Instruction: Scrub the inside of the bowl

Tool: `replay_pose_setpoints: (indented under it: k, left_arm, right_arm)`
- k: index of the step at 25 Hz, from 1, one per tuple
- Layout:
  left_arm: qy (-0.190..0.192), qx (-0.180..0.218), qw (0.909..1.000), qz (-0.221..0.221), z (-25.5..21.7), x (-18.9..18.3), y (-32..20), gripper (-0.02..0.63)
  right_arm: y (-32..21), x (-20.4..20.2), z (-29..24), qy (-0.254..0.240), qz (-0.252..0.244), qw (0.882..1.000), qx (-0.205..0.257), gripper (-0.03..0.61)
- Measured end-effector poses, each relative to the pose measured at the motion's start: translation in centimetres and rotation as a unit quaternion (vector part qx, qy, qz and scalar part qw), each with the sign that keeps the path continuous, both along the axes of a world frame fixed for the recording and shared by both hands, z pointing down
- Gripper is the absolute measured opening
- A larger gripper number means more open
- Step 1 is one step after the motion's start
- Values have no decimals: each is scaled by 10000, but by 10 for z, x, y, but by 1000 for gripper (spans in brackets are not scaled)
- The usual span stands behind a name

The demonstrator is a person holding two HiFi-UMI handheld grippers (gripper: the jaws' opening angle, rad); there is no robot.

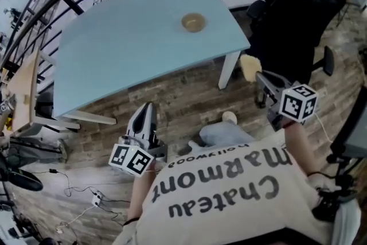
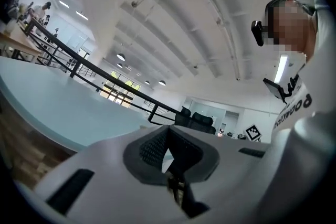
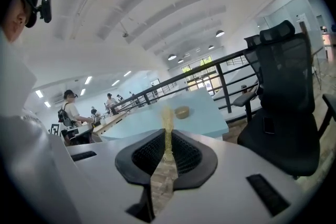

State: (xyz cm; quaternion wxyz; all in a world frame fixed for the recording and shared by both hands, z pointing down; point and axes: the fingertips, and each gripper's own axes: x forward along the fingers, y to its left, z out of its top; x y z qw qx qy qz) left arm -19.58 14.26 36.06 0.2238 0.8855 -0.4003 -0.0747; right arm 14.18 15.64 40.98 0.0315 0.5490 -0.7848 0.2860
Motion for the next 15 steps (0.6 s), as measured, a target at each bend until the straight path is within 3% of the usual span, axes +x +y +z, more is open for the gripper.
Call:
replay_pose_setpoints:
  k: [8, 15]
  left_arm:
    - [-78, -126, 9997, -203, 9, 7, -40, 2]
    - [2, -55, 9989, -459, 2, 35, -96, 2]
  right_arm:
    - [-59, 5, 6, 20, -192, 9998, -44, 52]
    - [-128, 30, 2, 24, -456, 9990, -19, 52]
